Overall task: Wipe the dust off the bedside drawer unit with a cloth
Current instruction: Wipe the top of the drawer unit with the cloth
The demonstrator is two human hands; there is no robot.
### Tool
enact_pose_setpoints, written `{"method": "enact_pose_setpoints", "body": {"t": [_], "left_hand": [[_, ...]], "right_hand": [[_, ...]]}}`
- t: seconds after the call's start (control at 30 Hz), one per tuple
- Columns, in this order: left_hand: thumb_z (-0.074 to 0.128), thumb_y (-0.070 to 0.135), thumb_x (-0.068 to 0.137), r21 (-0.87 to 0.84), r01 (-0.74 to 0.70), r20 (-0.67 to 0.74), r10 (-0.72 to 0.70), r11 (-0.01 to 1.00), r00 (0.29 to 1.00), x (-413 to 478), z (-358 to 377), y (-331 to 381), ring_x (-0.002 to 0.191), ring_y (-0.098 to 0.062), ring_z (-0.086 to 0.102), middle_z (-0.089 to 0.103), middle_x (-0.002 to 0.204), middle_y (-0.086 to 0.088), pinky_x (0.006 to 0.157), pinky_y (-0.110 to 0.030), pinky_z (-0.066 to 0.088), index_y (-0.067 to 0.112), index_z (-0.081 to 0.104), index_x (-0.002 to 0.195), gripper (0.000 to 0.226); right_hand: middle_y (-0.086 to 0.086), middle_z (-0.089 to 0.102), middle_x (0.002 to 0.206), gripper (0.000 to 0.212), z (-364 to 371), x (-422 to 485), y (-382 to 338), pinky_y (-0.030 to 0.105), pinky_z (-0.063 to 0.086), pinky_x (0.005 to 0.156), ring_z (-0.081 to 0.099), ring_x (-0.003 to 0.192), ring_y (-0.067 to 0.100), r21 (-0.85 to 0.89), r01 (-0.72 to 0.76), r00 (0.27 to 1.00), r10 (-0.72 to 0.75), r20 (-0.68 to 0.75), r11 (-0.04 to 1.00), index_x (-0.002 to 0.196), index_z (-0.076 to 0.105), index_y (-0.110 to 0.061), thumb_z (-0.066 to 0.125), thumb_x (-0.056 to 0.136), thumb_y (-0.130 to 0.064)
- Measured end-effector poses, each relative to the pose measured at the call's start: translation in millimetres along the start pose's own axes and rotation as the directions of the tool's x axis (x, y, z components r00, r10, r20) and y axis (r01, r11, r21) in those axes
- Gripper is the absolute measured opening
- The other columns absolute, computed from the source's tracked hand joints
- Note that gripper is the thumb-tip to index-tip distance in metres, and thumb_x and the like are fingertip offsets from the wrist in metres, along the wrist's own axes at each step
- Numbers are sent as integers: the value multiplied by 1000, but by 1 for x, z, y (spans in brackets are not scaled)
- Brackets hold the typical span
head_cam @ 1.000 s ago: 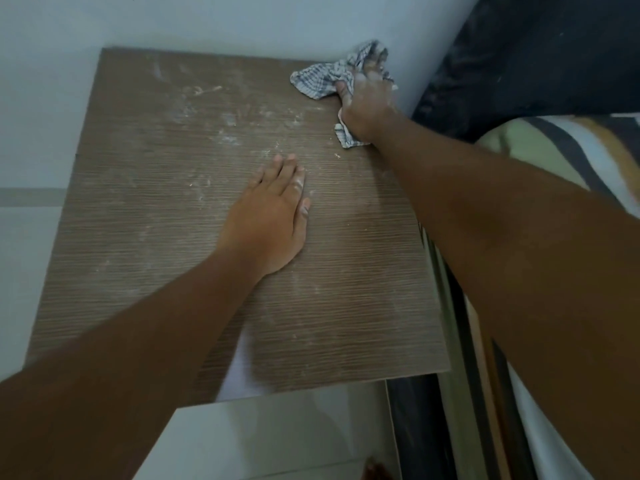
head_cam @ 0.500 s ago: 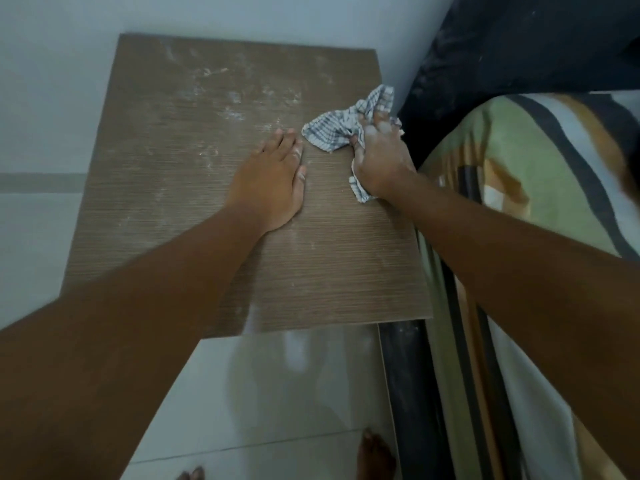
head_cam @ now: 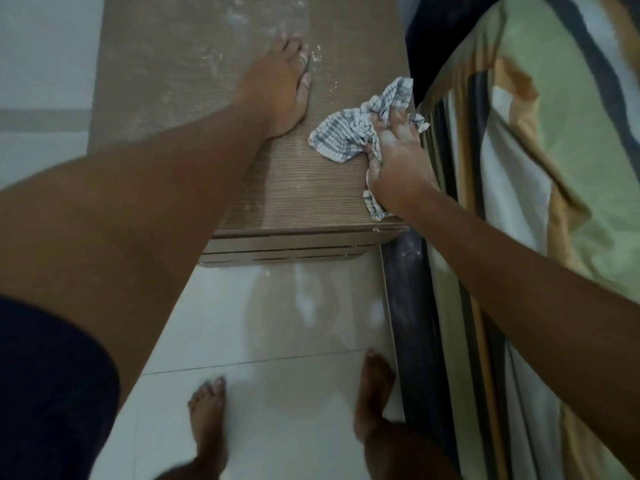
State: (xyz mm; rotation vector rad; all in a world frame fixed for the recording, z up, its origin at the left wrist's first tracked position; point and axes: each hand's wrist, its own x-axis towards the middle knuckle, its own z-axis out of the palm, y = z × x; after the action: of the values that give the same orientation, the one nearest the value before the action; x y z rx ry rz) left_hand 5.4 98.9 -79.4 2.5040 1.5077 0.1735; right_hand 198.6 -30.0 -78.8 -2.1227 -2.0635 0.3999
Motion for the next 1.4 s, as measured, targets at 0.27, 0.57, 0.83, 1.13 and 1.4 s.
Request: {"method": "enact_pose_setpoints", "body": {"t": [0.27,0.57,0.83,1.13,1.4], "left_hand": [[27,29,105,3,-8,17,8,1000,1000,-4,-4,3,155,-27,12,22,165,-11,126,-45,20,6,25,156,56],[27,27,105,-6,18,23,-18,1000,1000,-5,-8,5,155,-27,12,21,166,-11,126,-44,20,6,24,156,55],[32,19,107,-131,-20,7,21,991,1000,10,-20,-19,155,-30,8,19,166,-15,126,-42,10,2,26,155,52],[31,22,106,-4,66,-17,-66,998,998,33,-19,-79,154,-35,11,18,165,-18,126,-48,8,2,27,155,53],[27,25,106,-16,71,-75,-72,997,995,34,-9,-88,154,-26,16,23,165,-11,127,-41,14,6,29,155,53]], "right_hand": [[17,3,165,67,2,-80,-9,43,6,126,1,153,34,-2,15,993,-14,118,1000,156,15,-12,50,99,-7],[15,34,157,64,1,-153,-6,36,26,120,33,144,25,193,97,988,-118,97,976,144,45,-8,64,84,7],[6,57,135,49,-58,-59,-36,28,40,113,51,126,15,446,-51,971,150,-188,893,139,51,-9,46,90,-5],[11,59,127,30,-63,181,-52,26,41,106,54,120,22,253,-79,925,165,-342,964,124,57,-3,46,97,-5],[18,34,154,53,-48,281,-29,38,26,120,31,144,33,61,-216,962,223,-157,975,152,28,-13,38,104,-32]]}}
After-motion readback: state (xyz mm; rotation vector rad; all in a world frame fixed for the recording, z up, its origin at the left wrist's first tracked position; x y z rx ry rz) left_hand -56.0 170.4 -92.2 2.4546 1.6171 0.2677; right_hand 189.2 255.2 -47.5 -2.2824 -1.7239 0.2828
